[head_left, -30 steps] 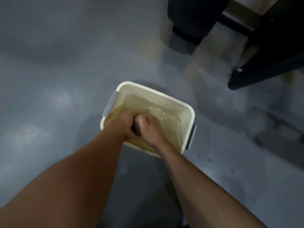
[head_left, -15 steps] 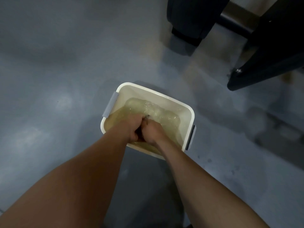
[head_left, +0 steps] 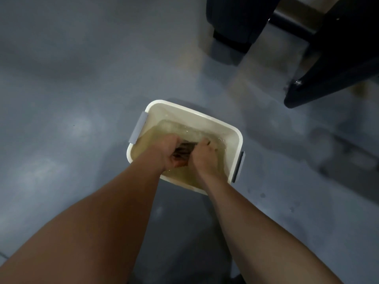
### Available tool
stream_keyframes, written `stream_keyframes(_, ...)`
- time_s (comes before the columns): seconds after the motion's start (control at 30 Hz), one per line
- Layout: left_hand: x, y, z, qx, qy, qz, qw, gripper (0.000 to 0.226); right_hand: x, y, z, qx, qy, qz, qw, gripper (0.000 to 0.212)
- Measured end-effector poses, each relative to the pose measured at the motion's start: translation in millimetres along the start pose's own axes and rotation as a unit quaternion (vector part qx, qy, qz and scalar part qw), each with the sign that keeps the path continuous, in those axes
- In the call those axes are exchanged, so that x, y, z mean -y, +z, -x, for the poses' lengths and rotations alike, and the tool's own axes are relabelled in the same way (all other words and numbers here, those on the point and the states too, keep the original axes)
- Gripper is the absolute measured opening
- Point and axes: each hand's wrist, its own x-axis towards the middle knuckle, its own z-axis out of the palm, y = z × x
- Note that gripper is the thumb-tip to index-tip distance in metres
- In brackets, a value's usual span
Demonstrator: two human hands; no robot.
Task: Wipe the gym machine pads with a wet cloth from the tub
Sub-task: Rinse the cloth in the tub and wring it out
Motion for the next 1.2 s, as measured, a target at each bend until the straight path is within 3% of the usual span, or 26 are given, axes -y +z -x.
stream_keyframes(0.03,-0.3,-0.4,-1.1,-0.012,-0.014,-0.003,1.000,0.017,0.4,1.3,2.8,0.038,0.013,-0.030,0.999,0.041)
stream_keyframes(0.1,-1.3,-3.5,-1.3,-0.025,-0.034,-0.025,0.999,0.019,9.0,6.1,8.5,0.119,-0.049,-0.074,0.989,0.043)
stream_keyframes(0.27,-1.3,-12.7,-6.6,-0.042,-0.010,-0.024,0.999,0.031,23.4,9.0,23.6,0.079,-0.166,-0.157,0.970,0.038)
stream_keyframes(0.4,-2.3,-14.9,-7.8,-0.028,0.015,-0.036,0.999,0.037,18.0,9.8,21.7,0.059,-0.251,0.016,0.966,0.029)
stream_keyframes(0.5,-3.0,-7.1,-4.1,0.000,0.005,-0.018,1.000,0.043,5.9,1.4,5.7,-0.006,-0.159,0.089,0.983,0.029)
stream_keyframes(0.57,-3.5,-4.3,-1.6,-0.004,-0.005,0.001,1.000,0.036,-0.9,0.6,-0.1,-0.048,-0.051,0.054,0.996,0.036)
stream_keyframes(0.67,-1.7,-5.9,1.9,-0.015,-0.040,-0.008,0.999,0.026,3.4,4.7,1.2,0.035,0.031,0.002,0.999,0.043)
stream_keyframes(0.77,-1.3,-8.9,-2.1,-0.008,-0.057,-0.012,0.998,0.028,14.2,7.9,11.3,0.127,-0.075,-0.045,0.988,0.042)
stream_keyframes(0.87,-6.0,-10.1,-4.2,-0.022,-0.025,-0.025,0.999,0.024,16.1,5.3,25.9,0.100,-0.159,-0.137,0.972,0.038)
stream_keyframes(0.97,-6.4,-8.0,-6.5,-0.031,-0.002,-0.018,0.999,0.035,9.0,6.8,22.6,0.080,-0.227,-0.043,0.970,0.033)
stream_keyframes(1.03,-5.5,-4.1,-3.6,0.007,0.003,0.015,1.000,0.034,2.3,6.1,10.2,0.054,-0.211,0.051,0.975,0.034)
stream_keyframes(1.1,-3.8,-0.2,-1.6,0.044,0.002,0.018,0.999,0.026,-1.1,3.0,3.0,0.001,-0.132,0.058,0.990,0.038)
stream_keyframes(1.2,-3.9,-2.2,-2.5,-0.037,0.034,-0.155,0.987,0.024,0.1,-1.6,6.4,-0.050,-0.006,-0.107,0.993,0.062)
